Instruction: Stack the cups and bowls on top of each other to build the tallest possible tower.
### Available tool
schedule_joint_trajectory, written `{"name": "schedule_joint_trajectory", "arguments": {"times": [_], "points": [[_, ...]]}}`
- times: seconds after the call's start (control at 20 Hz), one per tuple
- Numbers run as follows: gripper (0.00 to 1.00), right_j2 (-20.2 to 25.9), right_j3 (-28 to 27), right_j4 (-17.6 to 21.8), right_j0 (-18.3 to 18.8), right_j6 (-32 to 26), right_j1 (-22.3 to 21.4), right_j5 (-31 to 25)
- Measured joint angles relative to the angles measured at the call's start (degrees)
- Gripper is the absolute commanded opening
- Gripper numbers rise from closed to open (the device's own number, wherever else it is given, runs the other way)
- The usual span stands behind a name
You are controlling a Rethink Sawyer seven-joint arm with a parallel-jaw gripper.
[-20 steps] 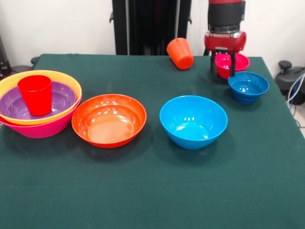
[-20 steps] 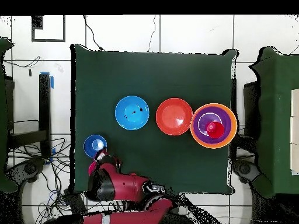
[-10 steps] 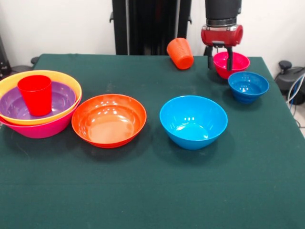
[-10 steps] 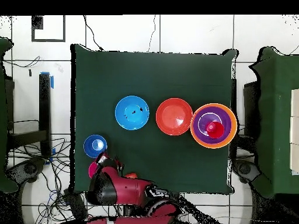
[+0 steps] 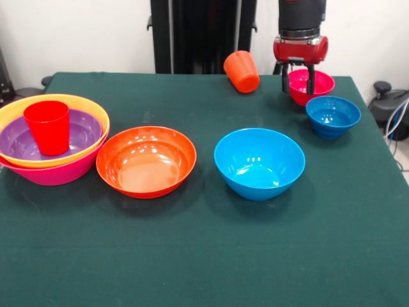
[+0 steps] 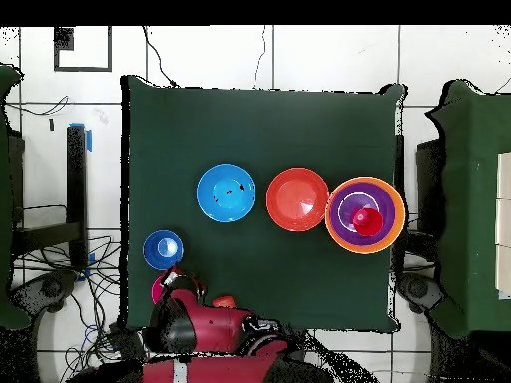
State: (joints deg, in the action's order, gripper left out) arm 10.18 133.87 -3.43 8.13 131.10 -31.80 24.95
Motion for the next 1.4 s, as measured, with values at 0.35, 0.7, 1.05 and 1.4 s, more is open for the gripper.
{"name": "schedule_joint_trajectory", "arguments": {"times": [0.35,0.7,1.05,1.4], "points": [[1.00,0.1,-0.4,0.0,-1.0,0.0,1.9,0.4],[1.00,0.1,-1.4,0.0,-1.9,0.0,4.4,2.7],[1.00,0.1,-2.8,0.0,-1.9,0.0,6.0,2.8],[1.00,0.1,-4.0,0.0,-2.0,0.0,6.3,2.8]]}}
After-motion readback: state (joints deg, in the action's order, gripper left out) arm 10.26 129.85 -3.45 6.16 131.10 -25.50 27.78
